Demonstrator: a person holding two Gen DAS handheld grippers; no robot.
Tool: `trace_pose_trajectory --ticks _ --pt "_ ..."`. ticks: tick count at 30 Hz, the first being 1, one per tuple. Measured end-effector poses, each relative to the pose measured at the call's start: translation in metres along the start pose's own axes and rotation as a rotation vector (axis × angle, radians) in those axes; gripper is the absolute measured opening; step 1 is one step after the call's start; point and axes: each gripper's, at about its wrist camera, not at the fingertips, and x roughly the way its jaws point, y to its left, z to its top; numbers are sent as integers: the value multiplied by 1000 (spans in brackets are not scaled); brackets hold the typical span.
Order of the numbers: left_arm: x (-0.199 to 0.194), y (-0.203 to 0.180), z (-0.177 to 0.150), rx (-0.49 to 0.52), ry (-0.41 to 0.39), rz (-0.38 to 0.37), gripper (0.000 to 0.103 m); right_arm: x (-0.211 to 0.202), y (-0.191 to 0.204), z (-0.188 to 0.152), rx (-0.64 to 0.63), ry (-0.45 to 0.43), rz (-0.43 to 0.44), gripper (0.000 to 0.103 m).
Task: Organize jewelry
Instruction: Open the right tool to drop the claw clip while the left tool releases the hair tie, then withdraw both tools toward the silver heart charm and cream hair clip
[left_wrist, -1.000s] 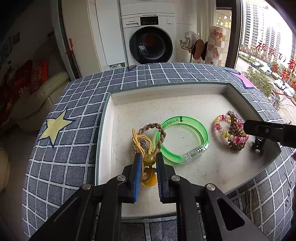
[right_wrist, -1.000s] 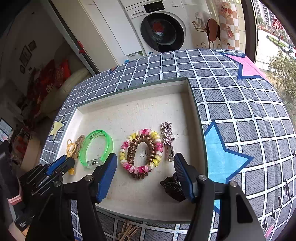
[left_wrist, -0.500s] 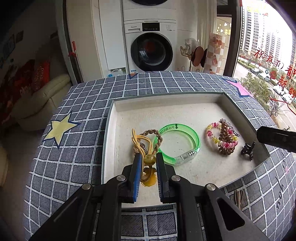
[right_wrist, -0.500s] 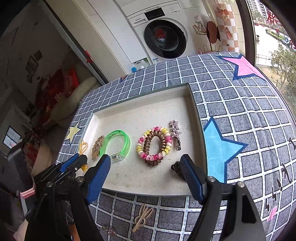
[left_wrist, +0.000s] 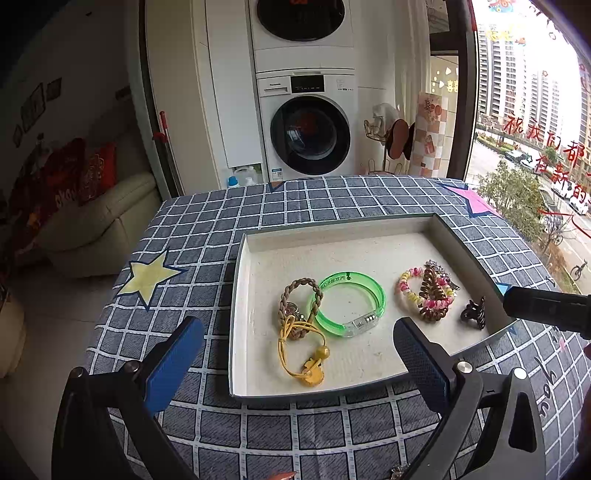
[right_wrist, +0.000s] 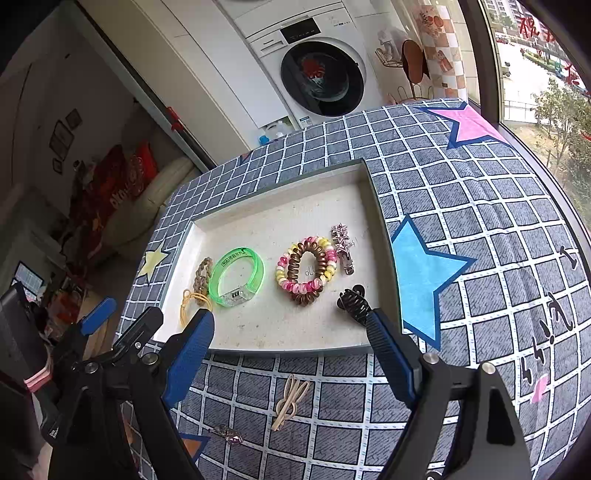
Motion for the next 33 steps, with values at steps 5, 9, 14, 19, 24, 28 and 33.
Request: trace_pose_trajectory --ticks 5,9,14,19,24,28,33 --pt "-21 -2 -11 20 -18 -16 103 -19 6 -9 -17 -46 -8 103" --pt "-34 -5 -21 42 -23 -34 103 -31 8 -16 -11 -52 -3 103" --pt "-41 -7 -40 46 0 -70 103 -35 13 -27 -27 4 -8 103" --pt "-43 -14 -62 78 46 -111 103 -35 17 -45 -37 48 -10 103" --pt "-49 -23 -82 105 65 -117 103 -31 21 -65 -67 89 -46 103" --pt "-50 -26 -95 111 80 -116 103 -27 18 -77 -70 112 -64 103" --pt "-47 -24 -104 85 103 -119 103 -26 12 -85 -66 121 -94 103"
